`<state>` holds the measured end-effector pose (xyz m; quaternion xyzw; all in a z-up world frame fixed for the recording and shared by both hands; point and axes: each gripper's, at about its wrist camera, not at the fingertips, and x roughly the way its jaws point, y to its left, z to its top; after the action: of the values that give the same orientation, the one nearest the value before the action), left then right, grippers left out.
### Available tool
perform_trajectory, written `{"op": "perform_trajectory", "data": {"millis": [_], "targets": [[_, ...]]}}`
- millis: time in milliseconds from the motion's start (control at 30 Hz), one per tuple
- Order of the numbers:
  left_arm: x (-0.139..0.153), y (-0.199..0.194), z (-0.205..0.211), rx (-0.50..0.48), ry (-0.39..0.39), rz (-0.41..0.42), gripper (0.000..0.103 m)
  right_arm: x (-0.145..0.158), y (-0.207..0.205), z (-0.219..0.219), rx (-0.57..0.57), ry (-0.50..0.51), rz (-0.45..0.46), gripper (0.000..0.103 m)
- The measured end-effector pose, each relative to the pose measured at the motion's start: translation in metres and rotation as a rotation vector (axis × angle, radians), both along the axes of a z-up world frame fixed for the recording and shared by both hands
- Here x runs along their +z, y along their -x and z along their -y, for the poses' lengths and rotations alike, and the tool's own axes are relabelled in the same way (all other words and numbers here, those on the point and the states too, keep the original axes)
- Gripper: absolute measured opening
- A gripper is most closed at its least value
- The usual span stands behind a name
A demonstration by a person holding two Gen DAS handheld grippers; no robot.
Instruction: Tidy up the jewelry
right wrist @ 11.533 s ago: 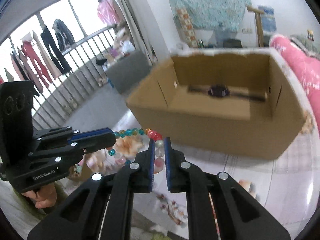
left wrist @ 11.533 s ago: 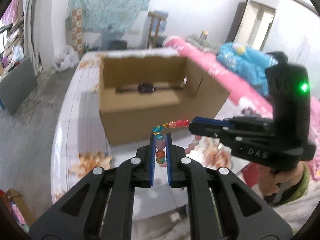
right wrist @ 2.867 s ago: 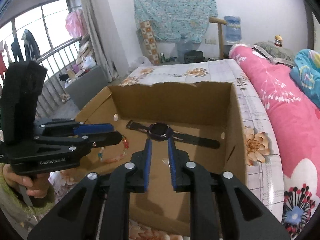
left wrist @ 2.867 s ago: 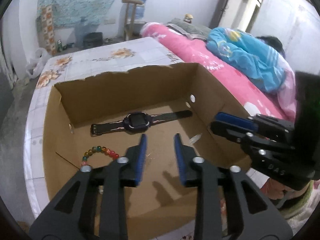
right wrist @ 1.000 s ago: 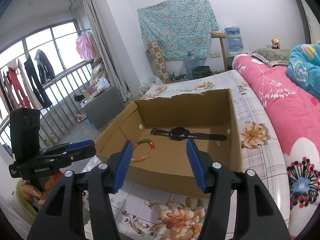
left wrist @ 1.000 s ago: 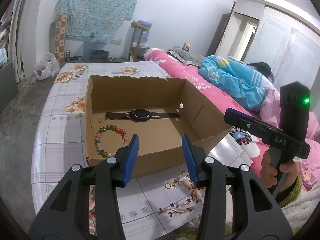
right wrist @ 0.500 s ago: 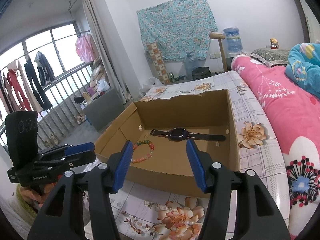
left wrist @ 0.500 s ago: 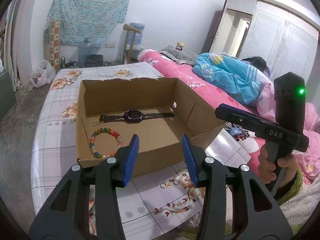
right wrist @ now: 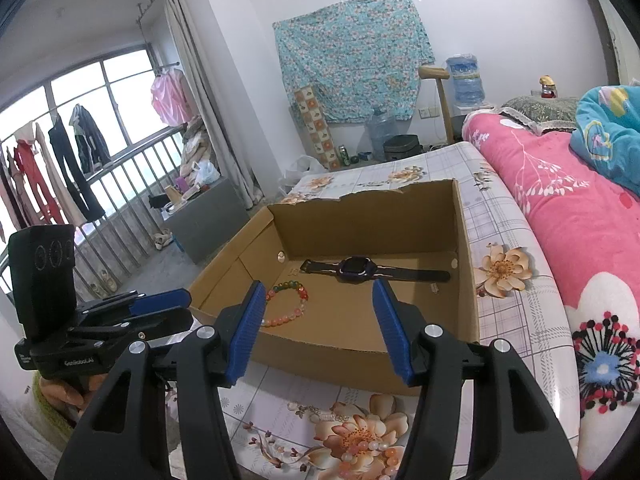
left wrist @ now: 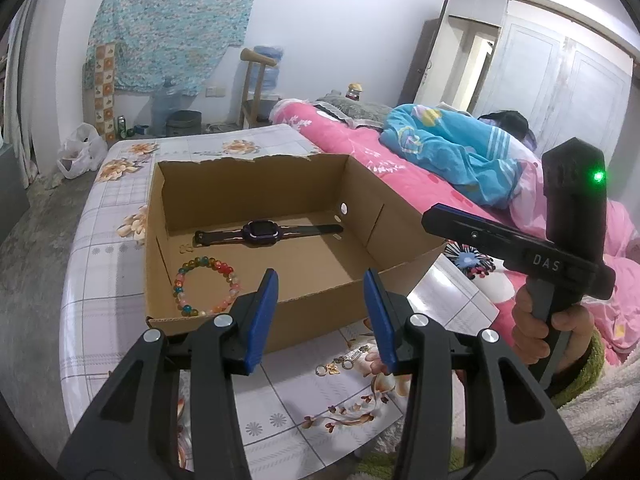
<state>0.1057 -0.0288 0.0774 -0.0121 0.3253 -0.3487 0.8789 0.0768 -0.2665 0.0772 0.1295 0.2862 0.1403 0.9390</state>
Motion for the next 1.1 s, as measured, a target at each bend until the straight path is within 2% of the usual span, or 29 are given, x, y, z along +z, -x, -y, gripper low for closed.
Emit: {"op": "perform_trajectory", "data": {"millis": [767, 900, 1100], "targets": [[-0.0012, 0.0026, 0.0021, -0.006, -0.002, -0.002, 0.042, -0.0017, -0.0001, 0.0023, 0.005, -0.005, 0.002, 0.055], [-0.0017, 0.0042, 0.0032, -0.012, -0.002, -0.002, 0.042, -0.0026, -0.0003, 0.0015, 0.007, -0.018, 0.003, 0.062], [-0.0039, 0.0082, 0.0058, -0.032, 0.001, -0.005, 0.042, -0.0018, 0.0006, -0.0056, 0.009, -0.016, 0.017, 0.062]]}}
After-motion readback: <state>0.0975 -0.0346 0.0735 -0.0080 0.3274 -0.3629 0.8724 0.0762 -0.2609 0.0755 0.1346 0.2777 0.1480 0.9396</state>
